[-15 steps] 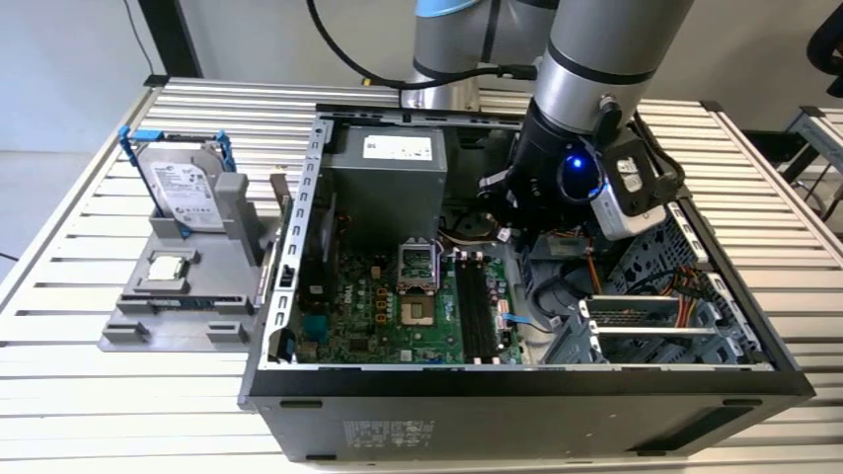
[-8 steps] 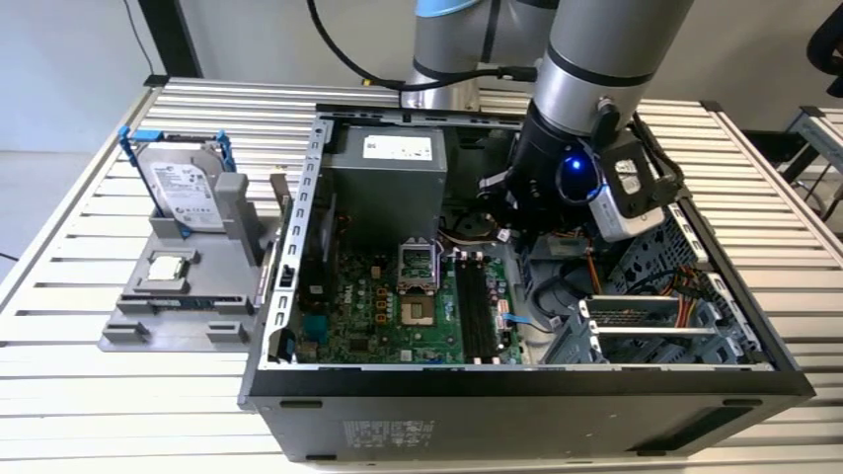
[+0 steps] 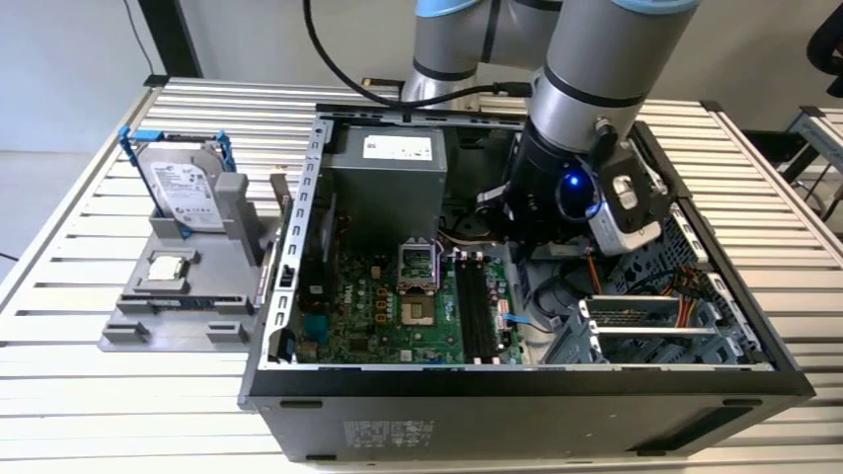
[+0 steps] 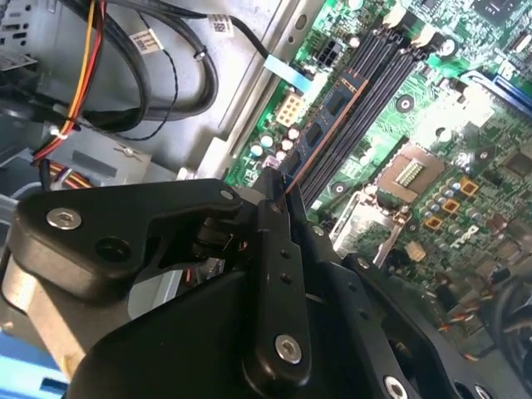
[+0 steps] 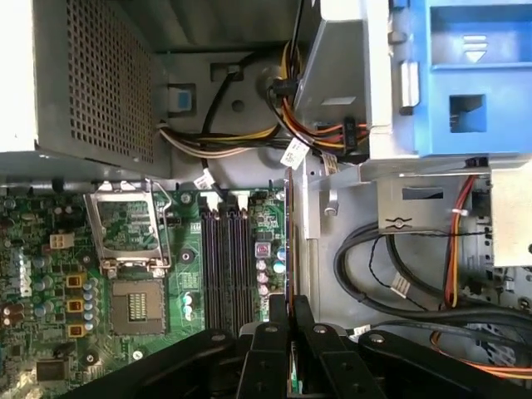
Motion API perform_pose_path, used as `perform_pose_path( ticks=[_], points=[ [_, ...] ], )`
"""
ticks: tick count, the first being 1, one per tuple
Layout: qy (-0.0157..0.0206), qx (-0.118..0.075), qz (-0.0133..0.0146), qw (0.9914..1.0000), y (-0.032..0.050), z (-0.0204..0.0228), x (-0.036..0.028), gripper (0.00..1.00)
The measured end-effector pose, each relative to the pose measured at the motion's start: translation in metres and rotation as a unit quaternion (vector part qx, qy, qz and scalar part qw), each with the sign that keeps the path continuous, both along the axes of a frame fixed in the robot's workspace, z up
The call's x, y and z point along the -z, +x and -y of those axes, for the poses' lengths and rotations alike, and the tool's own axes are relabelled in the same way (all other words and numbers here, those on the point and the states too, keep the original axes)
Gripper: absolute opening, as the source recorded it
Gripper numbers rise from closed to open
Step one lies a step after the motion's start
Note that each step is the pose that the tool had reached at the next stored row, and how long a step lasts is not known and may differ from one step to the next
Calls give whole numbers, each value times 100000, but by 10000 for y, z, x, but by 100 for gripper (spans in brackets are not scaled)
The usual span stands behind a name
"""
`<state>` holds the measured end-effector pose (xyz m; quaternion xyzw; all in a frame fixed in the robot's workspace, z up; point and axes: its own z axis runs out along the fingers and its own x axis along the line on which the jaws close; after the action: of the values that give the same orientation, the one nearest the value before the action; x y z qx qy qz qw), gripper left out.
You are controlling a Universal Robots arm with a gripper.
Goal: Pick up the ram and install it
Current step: 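Insert the ram into the slot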
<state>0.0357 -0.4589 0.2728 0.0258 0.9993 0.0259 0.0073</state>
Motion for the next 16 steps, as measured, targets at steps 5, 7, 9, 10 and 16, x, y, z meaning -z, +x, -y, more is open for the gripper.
perform_pose_path(
  ticks=[5,7,9,10,16],
  points=[
    [-16,-205,-16,100000,-53,30,67,0],
    [-41,-203,-17,100000,-61,43,103,0],
    [-39,-197,-18,100000,-67,69,139,0],
    [-35,-187,-15,100000,-70,84,154,0],
    [-140,145,-19,100000,-104,124,223,0]
  ],
)
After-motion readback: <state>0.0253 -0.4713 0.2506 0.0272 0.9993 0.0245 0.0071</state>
